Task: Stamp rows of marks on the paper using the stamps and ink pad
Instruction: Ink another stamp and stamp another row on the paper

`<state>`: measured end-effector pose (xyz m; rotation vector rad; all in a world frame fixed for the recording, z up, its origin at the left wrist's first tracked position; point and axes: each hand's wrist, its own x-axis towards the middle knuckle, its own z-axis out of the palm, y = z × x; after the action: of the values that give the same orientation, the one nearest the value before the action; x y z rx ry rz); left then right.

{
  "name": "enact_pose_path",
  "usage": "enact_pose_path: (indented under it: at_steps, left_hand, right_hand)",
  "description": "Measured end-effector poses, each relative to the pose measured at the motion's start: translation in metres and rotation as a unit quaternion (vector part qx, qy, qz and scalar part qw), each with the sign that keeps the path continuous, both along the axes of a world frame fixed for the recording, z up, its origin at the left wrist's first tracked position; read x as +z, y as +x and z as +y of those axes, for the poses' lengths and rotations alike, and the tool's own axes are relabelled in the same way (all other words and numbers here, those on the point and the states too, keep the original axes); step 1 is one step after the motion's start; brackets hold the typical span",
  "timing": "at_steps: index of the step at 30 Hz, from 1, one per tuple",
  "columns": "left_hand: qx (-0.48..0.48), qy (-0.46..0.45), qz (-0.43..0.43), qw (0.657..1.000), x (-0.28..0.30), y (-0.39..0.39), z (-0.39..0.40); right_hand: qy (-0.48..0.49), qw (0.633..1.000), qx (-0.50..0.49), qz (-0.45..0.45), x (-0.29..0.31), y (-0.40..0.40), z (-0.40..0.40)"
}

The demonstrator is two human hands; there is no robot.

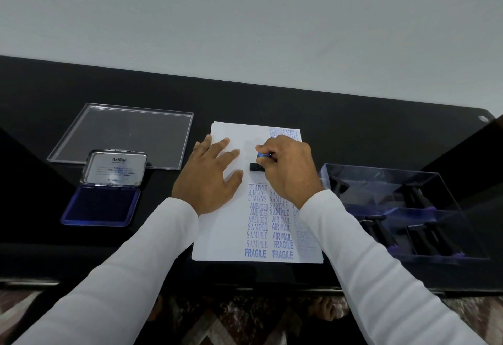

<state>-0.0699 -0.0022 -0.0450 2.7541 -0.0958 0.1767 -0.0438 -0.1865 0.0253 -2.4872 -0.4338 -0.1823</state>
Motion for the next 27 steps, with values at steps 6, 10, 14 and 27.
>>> enact_pose_path:
  at_steps: [6,10,14,27]
  left_hand:
    - [-0.003,0.005,-0.001,1.000,-0.0006,0.0000,0.0002]
    - [-0.001,0.006,0.000,1.000,-0.0004,0.0002,0.0001]
    - [0.000,0.007,0.002,1.000,0.0000,0.0001,-0.0005]
    - [-0.002,0.003,-0.002,1.000,-0.0004,0.0000,-0.0002]
  right_hand:
    - [0.001,1.000,-0.005,0.003,-0.0009,0.0013,0.0003]
    - [0.002,1.000,-0.011,0.009,-0.0011,0.0017,0.0005]
    - [0.007,1.000,-0.012,0.011,-0.0009,0.0037,0.0014]
    - [0.015,1.000,-0.009,0.015,-0.0004,0.0091,0.0026]
